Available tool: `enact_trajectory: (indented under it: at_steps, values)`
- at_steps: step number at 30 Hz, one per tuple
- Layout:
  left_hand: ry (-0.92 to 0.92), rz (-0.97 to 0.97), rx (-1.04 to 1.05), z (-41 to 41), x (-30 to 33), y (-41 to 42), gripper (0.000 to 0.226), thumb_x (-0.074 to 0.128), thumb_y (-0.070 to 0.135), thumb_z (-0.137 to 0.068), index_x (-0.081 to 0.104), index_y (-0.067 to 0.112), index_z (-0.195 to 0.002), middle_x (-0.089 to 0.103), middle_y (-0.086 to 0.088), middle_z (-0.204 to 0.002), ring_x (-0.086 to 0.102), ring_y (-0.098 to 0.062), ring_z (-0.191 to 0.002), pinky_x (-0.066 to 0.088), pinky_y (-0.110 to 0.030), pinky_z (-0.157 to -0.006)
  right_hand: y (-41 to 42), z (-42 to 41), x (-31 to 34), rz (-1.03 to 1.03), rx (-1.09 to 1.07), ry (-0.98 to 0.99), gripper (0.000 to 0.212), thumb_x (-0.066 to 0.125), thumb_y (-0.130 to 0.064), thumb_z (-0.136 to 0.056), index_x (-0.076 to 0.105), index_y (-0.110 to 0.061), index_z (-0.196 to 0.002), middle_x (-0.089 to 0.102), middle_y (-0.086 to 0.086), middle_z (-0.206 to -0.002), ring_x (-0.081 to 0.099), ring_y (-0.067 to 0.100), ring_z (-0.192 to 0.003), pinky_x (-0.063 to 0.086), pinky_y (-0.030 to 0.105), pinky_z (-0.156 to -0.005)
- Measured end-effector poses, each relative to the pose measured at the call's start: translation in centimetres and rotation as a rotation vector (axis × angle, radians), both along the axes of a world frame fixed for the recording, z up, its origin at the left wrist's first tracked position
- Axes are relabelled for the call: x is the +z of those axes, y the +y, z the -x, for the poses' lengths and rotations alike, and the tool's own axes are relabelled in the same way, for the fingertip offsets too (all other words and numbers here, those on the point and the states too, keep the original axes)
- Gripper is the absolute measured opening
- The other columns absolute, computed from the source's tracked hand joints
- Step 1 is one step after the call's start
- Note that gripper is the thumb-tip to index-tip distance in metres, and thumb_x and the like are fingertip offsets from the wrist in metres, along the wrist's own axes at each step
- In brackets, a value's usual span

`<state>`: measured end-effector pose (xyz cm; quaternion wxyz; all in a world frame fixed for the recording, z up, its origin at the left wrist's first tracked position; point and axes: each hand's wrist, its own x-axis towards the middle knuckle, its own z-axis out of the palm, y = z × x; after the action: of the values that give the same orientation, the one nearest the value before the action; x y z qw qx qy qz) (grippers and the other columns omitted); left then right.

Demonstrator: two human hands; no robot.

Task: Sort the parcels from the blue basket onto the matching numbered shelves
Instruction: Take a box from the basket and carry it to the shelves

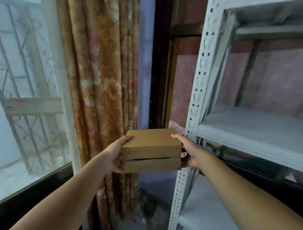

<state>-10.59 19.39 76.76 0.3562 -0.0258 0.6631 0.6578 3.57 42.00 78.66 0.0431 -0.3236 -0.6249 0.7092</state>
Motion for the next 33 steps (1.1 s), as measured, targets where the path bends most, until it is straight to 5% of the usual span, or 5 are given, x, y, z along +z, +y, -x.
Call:
enact_trajectory:
  at_steps: [20,26,29,31,33]
  values:
    - [0.171,-0.333,-0.850,-27.2,8.2,15.4,0.075,0.090,0.046,-0.068,0.060,0.015,-0.130,0.072,-0.014,-0.122,0.067,-0.033,-0.114,0.056,-0.048,-0.096,4.5,-40.1,7.9,-0.170,-0.539,0.268,0.051,0.075,-0.037,-0.083,0.063,-0.018,-0.128,0.063,0.016,-0.130,0.058,0.031,-0.120,0.049,0.047,-0.104]
    - [0.654,-0.376,-1.065,-30.4,7.2,15.5,0.100,0.085,-0.004,-0.075,0.026,0.036,-0.145,0.055,-0.001,-0.138,0.058,-0.018,-0.125,0.057,-0.034,-0.094,4.3,-46.2,7.1,-0.081,-0.395,0.424,0.061,0.050,-0.073,-0.086,0.058,-0.040,-0.137,0.056,0.012,-0.145,0.047,0.039,-0.137,0.042,0.058,-0.108]
    - [0.929,-0.388,-0.974,-32.4,6.5,15.3,0.091,0.089,0.028,-0.077,0.030,0.062,-0.136,0.052,0.004,-0.139,0.057,-0.015,-0.123,0.054,-0.036,-0.102,4.5,-46.7,6.8,0.017,-0.391,0.468,0.080,0.038,-0.085,-0.080,0.056,-0.037,-0.141,0.058,0.007,-0.144,0.053,0.035,-0.134,0.035,0.064,-0.112]
    - [1.360,-0.327,-0.919,-33.1,6.2,14.7,0.095,0.086,0.035,-0.079,0.022,0.061,-0.146,0.039,0.004,-0.154,0.050,-0.018,-0.132,0.051,-0.025,-0.104,4.6,-46.3,6.7,0.034,-0.403,0.422,0.088,0.036,-0.089,-0.077,0.061,-0.030,-0.137,0.063,0.009,-0.138,0.057,0.033,-0.130,0.036,0.061,-0.112]
    - [1.816,-0.322,-0.773,-32.6,5.3,15.1,0.122,0.092,0.025,-0.071,0.006,0.039,-0.157,0.012,0.005,-0.169,0.022,-0.025,-0.154,0.048,-0.038,-0.111,4.7,-46.1,6.5,0.056,-0.442,0.382,0.086,0.046,-0.090,-0.074,0.065,-0.030,-0.133,0.066,0.010,-0.133,0.059,0.034,-0.127,0.039,0.059,-0.110]
